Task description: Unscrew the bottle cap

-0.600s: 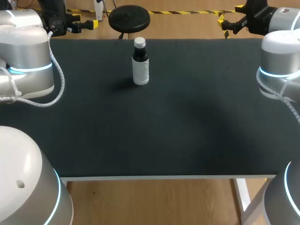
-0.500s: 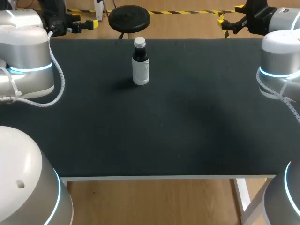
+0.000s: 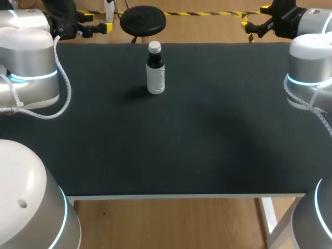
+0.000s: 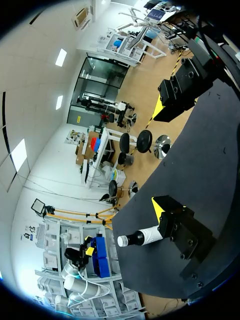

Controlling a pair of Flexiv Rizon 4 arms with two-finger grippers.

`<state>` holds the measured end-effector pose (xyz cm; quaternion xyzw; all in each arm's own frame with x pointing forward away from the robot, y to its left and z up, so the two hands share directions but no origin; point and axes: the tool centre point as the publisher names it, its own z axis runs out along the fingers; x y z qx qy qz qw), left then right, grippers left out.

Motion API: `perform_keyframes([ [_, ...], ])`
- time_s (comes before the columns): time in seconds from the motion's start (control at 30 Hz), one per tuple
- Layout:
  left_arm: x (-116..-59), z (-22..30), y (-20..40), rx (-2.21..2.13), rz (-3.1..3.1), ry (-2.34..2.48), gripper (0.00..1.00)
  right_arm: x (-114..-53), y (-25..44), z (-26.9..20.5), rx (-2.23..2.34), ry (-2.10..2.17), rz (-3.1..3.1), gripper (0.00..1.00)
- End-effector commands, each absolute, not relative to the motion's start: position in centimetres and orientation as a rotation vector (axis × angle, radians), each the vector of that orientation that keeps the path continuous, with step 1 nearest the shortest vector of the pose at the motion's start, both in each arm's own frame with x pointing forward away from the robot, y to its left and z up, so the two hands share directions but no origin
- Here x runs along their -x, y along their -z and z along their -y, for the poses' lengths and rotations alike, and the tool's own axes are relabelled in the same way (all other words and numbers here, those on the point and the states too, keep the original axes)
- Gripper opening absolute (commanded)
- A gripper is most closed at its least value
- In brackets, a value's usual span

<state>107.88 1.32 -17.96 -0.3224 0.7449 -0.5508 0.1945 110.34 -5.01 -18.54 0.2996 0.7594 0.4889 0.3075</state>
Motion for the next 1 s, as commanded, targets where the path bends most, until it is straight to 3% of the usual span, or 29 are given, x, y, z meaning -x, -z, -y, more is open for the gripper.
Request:
perform_keyframes([
  [0.03,-108.1,-1.7,18.7,0.794,-2.155,1.573,1.00,-110.4,18.5,5.0,-0.792,-1.292,-2.011,1.00],
  [0.53,-106.9,2.4,20.5,0.202,-2.202,1.790,1.00,-110.4,18.5,5.0,-0.792,-1.292,-2.011,1.00],
  [1.0,-106.2,5.9,23.5,0.171,-2.265,1.885,1.00,-110.4,18.5,5.0,-0.792,-1.292,-2.011,1.00],
])
